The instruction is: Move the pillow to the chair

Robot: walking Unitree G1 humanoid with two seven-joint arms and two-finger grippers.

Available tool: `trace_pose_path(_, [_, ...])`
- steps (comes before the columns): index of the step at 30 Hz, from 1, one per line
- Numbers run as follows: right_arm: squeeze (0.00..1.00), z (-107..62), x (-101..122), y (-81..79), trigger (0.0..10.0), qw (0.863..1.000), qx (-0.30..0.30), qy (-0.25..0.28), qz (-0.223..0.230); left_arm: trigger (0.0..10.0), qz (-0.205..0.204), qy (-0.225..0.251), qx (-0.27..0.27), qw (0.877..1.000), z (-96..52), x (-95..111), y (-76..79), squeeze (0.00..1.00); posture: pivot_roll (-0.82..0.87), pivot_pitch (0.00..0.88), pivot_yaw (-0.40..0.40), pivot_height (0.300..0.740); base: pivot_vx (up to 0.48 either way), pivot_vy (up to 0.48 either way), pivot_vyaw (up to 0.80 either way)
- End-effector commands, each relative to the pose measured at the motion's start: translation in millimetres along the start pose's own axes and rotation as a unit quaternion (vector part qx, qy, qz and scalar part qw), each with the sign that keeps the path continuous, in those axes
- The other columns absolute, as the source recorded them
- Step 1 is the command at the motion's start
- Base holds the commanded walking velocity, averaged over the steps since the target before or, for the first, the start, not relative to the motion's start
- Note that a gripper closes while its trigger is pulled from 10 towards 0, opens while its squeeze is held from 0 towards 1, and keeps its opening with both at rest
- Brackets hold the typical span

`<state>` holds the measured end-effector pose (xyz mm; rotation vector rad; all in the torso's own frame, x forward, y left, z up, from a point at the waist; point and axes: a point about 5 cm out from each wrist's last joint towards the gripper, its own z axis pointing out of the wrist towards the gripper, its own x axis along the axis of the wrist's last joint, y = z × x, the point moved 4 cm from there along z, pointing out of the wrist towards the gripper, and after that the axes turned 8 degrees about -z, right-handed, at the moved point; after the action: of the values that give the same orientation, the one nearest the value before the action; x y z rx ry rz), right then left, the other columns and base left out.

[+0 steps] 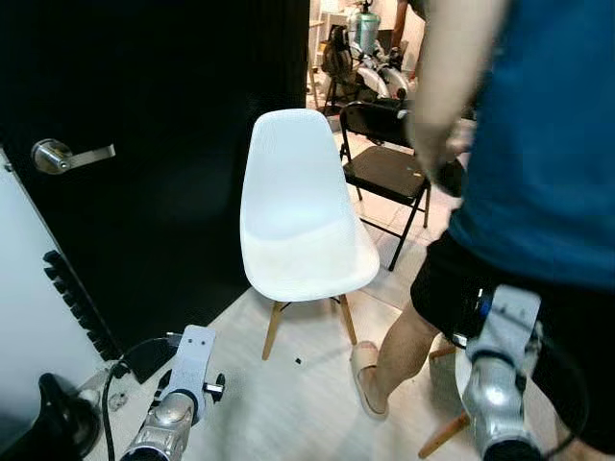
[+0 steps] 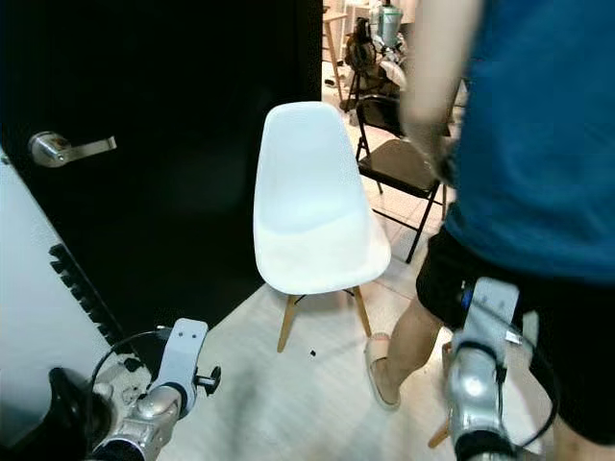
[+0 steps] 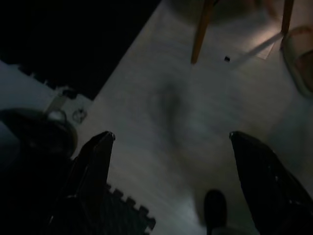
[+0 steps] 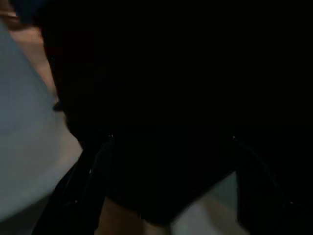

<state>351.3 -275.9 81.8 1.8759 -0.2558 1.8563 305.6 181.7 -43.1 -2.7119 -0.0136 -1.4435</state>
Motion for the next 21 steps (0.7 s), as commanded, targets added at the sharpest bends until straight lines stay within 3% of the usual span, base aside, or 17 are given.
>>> trace_pose_path(1, [0.0,17.8,31,-15.7,10.0,0.999,0.039,0.034,-0.002,10.0,0.012,0.004,-0.002,1.0,1.1,4,-2.3,0.0,0.01,0.038,-0.01,0.74,0.0,0.0,0.0])
trace_pose_path(7, [0.0,30.8,60,-27.4,10.0,0.996,0.045,0.067,-0.03,10.0,0.015,0.005,-0.003,1.0,1.4,6,-2.8,0.0,0.01,0.045,-0.007,0.74,0.0,0.0,0.0])
trace_pose_path(11, [0.0,31.3,63,-33.3,10.0,0.996,0.05,0.068,-0.029,10.0,0.017,0.005,-0.004,1.0,1.3,6,-2.0,0.0,0.01,0.046,-0.009,0.74,0.0,0.0,0.0])
trace_pose_path(15, [0.0,9.5,22,-64.2,10.0,0.992,0.122,-0.005,-0.044,10.0,0.017,0.004,-0.003,1.0,0.5,3,-1.7,0.0,0.02,0.046,-0.022,0.74,0.0,0.0,0.0])
trace_pose_path(16, [0.0,9.5,22,-64.2,10.0,0.992,0.122,-0.005,-0.044,10.0,0.017,0.004,-0.003,1.0,0.5,3,-1.7,0.0,0.02,0.046,-0.022,0.74,0.0,0.0,0.0])
trace_pose_path(17, [0.0,-3.0,0,-66.6,10.0,0.989,0.132,-0.037,-0.046,10.0,0.016,0.003,-0.002,1.0,-0.1,2,-2.3,0.0,0.03,0.042,-0.025,0.74,0.0,0.0,0.0])
trace_pose_path(21, [0.0,-16.5,-24,-64.4,10.0,0.987,0.133,-0.071,-0.049,10.0,0.016,0.002,-0.001,1.0,-0.5,1,-3.4,0.0,0.03,0.04,-0.022,0.74,0.0,0.0,0.0])
